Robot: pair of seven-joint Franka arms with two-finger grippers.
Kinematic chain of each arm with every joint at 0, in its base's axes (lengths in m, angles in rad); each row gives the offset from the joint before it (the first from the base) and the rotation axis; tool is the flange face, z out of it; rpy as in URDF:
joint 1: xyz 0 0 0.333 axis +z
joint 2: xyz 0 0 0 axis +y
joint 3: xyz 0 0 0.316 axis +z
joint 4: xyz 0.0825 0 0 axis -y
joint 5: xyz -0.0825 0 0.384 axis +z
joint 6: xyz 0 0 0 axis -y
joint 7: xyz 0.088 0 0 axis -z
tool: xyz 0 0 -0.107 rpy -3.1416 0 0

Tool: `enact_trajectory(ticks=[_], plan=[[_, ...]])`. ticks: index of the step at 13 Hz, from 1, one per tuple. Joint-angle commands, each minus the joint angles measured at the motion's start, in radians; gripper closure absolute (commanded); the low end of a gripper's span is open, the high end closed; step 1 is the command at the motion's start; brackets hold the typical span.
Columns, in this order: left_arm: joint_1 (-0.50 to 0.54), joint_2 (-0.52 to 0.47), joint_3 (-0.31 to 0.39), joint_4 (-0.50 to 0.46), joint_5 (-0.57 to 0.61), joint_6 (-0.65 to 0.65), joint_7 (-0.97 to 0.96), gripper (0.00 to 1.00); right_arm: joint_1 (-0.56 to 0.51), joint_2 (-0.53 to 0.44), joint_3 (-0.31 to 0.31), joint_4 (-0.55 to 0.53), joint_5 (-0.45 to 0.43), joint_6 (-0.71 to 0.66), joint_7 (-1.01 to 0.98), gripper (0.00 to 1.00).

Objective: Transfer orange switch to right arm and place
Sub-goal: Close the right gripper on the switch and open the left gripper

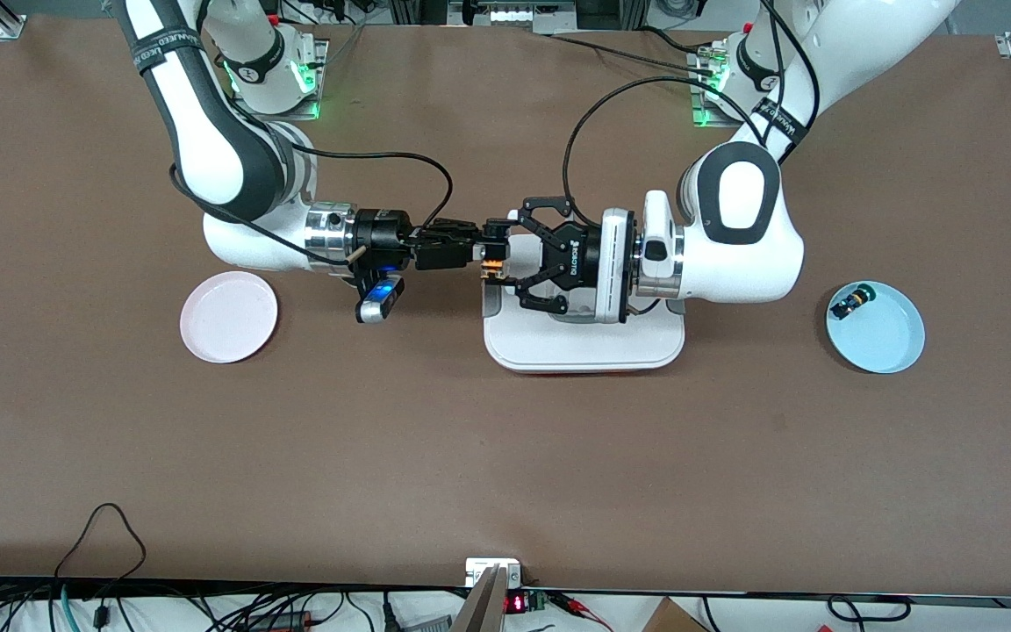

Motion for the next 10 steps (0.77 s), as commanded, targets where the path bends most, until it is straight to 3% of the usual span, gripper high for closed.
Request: enact_trajectory(ticks=[1, 5, 8, 9, 10], plan=[[0.003, -0.025, -0.003, -0.013, -0.036, 0.011, 0.023, 0.78, 0.018, -0.016, 0.003, -0.018, 0.007, 0.009, -0.012, 0.65], [0.005, -0.025, -0.003, -0.011, -0.036, 0.011, 0.014, 0.75, 0.018, -0.016, 0.003, -0.018, 0.006, 0.007, -0.014, 0.65], [0.009, -0.025, -0.004, -0.013, -0.045, 0.005, -0.004, 0.54, 0.020, -0.016, 0.003, -0.018, 0.003, 0.007, -0.043, 0.65], [0.012, -0.025, -0.003, -0.014, -0.045, 0.005, -0.006, 0.22, 0.020, -0.016, 0.003, -0.020, 0.003, 0.007, -0.043, 0.65], [0.008, -0.025, -0.003, -0.014, -0.044, -0.001, 0.011, 0.00, 0.020, -0.016, 0.003, -0.018, 0.003, 0.007, -0.045, 0.66]])
